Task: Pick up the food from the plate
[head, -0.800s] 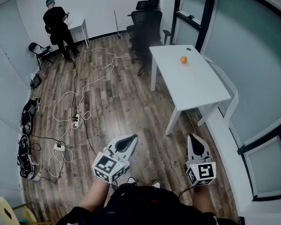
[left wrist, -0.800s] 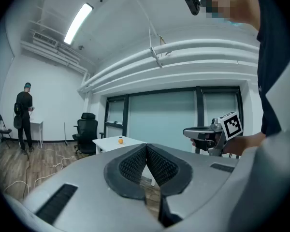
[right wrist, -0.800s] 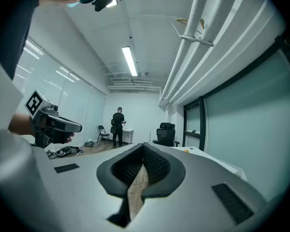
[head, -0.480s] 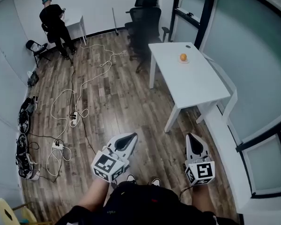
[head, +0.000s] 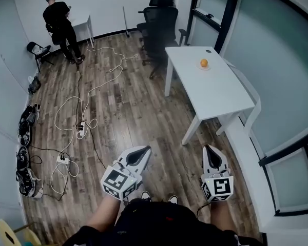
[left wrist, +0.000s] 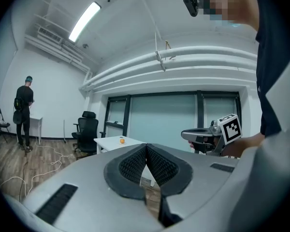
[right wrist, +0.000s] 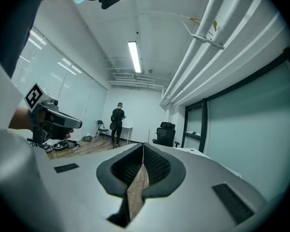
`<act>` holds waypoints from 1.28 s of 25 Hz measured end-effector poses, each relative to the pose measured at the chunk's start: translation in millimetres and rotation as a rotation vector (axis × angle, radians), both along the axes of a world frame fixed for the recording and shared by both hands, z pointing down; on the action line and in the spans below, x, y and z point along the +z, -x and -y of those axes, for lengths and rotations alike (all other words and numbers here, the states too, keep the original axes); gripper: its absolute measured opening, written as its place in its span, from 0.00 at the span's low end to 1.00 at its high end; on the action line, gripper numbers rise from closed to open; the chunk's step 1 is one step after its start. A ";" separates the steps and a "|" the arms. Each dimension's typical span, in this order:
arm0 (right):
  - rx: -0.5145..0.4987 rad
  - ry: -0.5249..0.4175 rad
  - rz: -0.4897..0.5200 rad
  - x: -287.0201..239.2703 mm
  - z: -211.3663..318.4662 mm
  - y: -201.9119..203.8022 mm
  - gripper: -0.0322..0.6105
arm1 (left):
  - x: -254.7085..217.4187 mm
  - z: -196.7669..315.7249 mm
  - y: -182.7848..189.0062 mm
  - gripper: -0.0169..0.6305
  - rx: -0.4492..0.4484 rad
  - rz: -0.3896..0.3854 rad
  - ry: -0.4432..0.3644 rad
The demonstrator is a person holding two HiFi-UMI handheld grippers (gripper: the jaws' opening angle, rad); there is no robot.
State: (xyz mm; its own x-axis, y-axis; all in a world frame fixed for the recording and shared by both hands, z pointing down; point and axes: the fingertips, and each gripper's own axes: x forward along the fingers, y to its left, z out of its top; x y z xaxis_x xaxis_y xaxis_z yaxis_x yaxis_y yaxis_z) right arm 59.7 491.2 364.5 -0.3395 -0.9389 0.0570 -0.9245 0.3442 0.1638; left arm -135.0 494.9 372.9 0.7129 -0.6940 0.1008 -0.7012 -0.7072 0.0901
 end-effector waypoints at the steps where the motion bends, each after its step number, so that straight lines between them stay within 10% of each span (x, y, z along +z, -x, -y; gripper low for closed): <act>1: -0.003 0.000 -0.007 -0.3 3.4 9.7 0.09 | 0.3 2.6 9.2 0.06 -0.007 -0.004 0.005; 13: -0.124 -0.056 -0.173 10.8 43.9 127.6 0.09 | 7.9 38.7 101.6 0.06 -0.061 -0.016 -0.004; 32: -0.116 -0.007 -0.047 16.7 245.6 64.3 0.09 | 0.2 225.1 62.9 0.06 -0.125 -0.003 -0.007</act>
